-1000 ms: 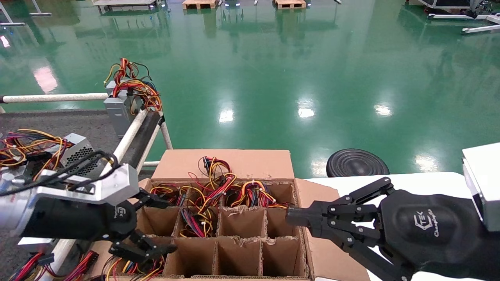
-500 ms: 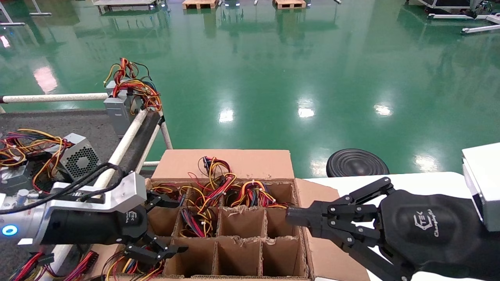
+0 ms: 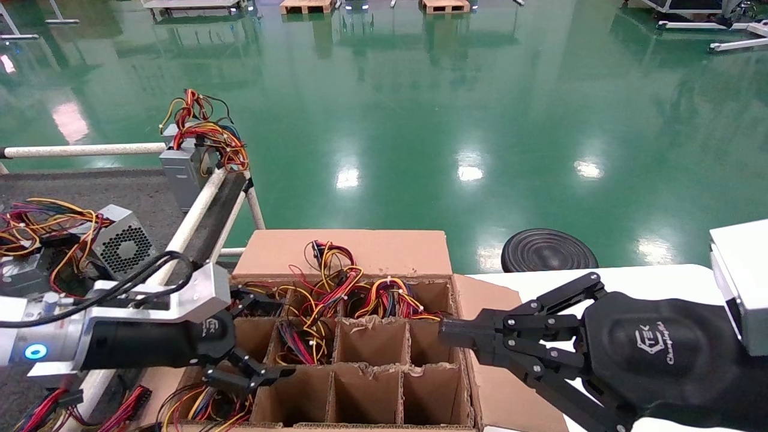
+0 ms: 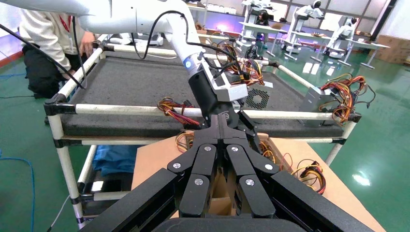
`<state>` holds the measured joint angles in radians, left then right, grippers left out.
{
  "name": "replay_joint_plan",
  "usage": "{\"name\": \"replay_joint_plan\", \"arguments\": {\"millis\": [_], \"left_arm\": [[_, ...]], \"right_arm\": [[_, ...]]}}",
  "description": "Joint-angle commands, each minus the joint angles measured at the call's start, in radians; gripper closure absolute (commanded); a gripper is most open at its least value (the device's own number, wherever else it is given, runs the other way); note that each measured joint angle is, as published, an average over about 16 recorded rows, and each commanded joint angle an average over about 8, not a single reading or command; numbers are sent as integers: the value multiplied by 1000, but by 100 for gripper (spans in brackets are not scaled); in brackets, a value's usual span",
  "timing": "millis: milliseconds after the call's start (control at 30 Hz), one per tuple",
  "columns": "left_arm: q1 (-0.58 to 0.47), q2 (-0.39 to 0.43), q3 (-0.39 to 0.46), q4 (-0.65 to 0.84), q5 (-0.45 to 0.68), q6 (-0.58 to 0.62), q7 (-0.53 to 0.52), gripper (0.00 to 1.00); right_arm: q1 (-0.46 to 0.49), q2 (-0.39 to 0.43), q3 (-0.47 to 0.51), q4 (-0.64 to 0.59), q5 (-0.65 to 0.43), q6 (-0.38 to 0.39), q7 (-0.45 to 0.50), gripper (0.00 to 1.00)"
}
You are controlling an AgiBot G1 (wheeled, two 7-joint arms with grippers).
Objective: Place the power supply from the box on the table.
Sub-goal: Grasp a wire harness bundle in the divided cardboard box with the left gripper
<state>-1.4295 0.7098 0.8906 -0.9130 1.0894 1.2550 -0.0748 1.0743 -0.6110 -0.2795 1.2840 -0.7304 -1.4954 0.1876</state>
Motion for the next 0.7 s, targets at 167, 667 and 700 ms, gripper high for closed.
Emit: {"name": "replay_joint_plan", "arguments": {"millis": [167, 667, 700], "left_arm": [[-16, 24, 16, 40, -20, 3, 45, 0], [-42, 82, 68, 133, -80, 19, 133, 0], [-43, 86, 71, 140, -83, 21, 139, 0]], "right_arm": [[0, 0, 0, 0, 0, 0, 0, 100], [0, 0, 0, 0, 0, 0, 0, 100], [0, 0, 0, 0, 0, 0, 0, 100]]}}
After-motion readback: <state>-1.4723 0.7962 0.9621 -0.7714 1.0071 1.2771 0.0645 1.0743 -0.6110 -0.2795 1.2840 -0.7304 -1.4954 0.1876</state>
